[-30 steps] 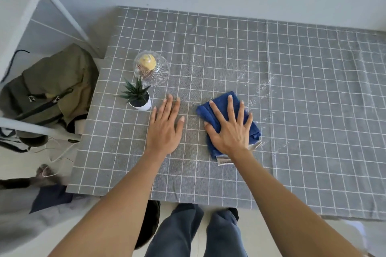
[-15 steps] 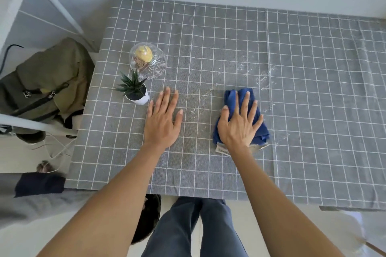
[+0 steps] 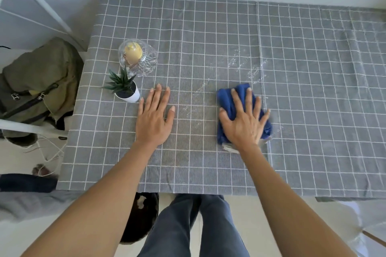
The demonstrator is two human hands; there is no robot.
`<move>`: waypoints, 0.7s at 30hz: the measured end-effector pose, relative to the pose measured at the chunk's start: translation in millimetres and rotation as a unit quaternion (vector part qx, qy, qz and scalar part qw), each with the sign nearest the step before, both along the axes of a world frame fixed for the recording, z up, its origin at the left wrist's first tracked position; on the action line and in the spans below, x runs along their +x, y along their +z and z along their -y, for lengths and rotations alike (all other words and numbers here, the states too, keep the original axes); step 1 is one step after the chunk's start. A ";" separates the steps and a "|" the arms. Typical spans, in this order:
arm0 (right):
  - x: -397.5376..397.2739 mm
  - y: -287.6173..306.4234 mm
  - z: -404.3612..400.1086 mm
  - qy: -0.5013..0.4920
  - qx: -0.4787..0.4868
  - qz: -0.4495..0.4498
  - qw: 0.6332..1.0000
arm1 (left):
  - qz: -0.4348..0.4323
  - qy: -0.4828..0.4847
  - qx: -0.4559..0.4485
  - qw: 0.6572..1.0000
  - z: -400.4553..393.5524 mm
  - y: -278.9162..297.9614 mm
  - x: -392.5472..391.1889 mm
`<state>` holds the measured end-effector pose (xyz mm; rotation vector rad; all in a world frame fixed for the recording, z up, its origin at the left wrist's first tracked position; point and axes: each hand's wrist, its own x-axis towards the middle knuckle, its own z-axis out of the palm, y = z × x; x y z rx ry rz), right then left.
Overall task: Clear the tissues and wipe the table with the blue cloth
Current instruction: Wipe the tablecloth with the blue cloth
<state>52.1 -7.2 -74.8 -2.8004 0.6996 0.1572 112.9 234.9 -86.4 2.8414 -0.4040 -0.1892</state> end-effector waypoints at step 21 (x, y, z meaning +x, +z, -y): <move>-4.0 4.4 -27.0 0.078 0.027 0.019 0.996 | 0.010 0.003 0.002 1.000 0.8 -0.5 -1.4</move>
